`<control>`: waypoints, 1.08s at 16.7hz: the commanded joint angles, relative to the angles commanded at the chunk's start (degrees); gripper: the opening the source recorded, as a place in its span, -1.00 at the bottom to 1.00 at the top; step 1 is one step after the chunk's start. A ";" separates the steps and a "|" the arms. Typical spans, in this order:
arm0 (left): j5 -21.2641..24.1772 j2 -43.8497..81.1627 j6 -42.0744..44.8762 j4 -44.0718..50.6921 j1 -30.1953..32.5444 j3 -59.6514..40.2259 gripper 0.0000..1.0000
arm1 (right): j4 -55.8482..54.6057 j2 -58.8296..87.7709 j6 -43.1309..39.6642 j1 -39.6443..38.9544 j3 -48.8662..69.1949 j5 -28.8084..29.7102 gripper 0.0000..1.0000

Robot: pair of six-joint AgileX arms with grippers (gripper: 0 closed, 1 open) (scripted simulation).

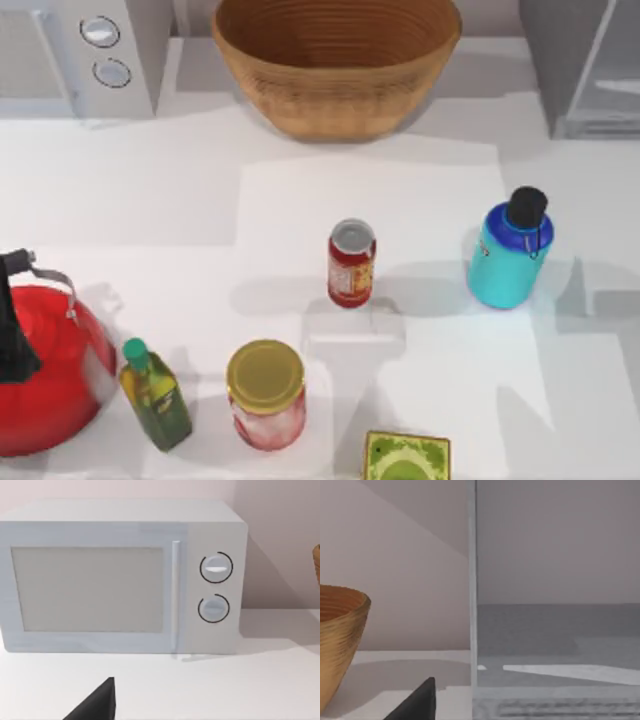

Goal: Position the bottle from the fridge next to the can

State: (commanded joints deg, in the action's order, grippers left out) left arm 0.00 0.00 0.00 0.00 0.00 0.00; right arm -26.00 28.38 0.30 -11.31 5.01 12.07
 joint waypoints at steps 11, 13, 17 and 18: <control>0.00 0.00 0.00 0.00 0.00 0.00 1.00 | 26.00 -28.38 -0.30 11.31 -5.01 -12.07 1.00; 0.00 0.00 0.00 0.00 0.00 0.00 1.00 | 26.00 -28.38 -0.30 11.31 -5.01 -12.07 1.00; 0.00 0.00 0.00 0.00 0.00 0.00 1.00 | 27.83 -29.65 -0.33 11.27 -3.58 -11.85 1.00; 0.00 0.00 0.00 0.00 0.00 0.00 1.00 | 29.67 -30.92 -0.36 11.35 -2.53 -11.79 1.00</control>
State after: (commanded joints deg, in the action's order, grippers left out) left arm 0.00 0.00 0.00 0.00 0.00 0.00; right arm 3.67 -2.54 -0.06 0.04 2.48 0.28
